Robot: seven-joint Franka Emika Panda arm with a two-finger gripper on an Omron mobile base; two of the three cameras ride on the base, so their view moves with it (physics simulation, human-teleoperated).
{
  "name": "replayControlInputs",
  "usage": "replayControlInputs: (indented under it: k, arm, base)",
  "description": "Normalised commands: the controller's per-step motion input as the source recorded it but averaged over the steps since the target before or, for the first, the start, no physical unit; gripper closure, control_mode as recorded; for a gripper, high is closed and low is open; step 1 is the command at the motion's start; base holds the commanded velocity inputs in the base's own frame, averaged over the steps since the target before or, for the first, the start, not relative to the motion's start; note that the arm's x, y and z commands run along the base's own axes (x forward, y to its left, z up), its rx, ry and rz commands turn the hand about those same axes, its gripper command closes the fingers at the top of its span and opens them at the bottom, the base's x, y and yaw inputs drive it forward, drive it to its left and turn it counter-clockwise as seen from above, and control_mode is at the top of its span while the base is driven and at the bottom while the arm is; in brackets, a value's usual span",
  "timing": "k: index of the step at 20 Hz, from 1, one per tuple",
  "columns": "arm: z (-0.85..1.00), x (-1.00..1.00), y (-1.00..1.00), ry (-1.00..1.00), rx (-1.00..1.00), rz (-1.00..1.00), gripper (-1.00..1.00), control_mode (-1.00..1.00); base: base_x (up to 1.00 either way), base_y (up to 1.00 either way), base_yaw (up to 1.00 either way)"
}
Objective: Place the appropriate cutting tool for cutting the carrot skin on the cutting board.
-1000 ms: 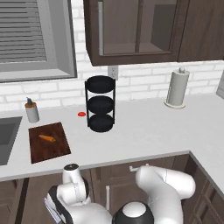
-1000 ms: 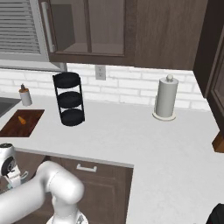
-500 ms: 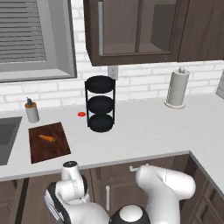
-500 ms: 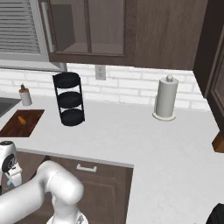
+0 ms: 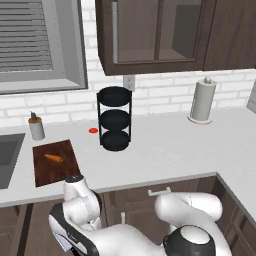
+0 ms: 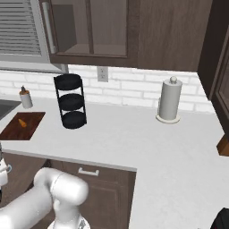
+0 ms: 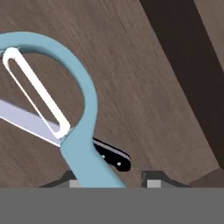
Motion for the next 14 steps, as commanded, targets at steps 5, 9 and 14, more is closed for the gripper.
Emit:
replayControlInputs:
  k: [5,9,14]
  arm:
    - [1.0,-0.98,0.0,-0.09,0.0,0.0,1.0,-1.0]
    - [1.0,-0.49,0.0,-0.05,0.0,0.0,1.0,-1.0]
    - [1.0,0.05,0.03,-0.04,-0.01,0.0,1.0,-1.0]
  base:
    - [0.0,0.0,0.0]
    - [0.0,0.0,0.0]
    - [0.0,0.0,0.0]
